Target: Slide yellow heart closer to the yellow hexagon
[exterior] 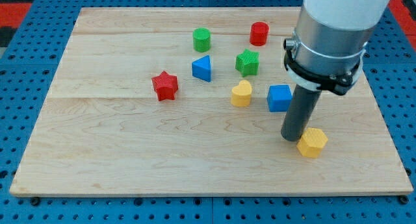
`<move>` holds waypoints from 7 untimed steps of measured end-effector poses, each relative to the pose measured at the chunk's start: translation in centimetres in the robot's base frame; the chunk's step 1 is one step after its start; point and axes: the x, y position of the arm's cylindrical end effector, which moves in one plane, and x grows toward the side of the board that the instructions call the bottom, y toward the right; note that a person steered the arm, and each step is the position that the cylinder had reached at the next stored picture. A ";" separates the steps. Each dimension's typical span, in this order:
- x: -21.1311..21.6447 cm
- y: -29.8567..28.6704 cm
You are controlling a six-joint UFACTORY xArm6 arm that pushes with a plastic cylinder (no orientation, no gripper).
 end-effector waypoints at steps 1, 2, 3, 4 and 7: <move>1.6 1.7; 2.4 2.9; 2.6 1.3; 3.3 -1.2; -0.5 -11.6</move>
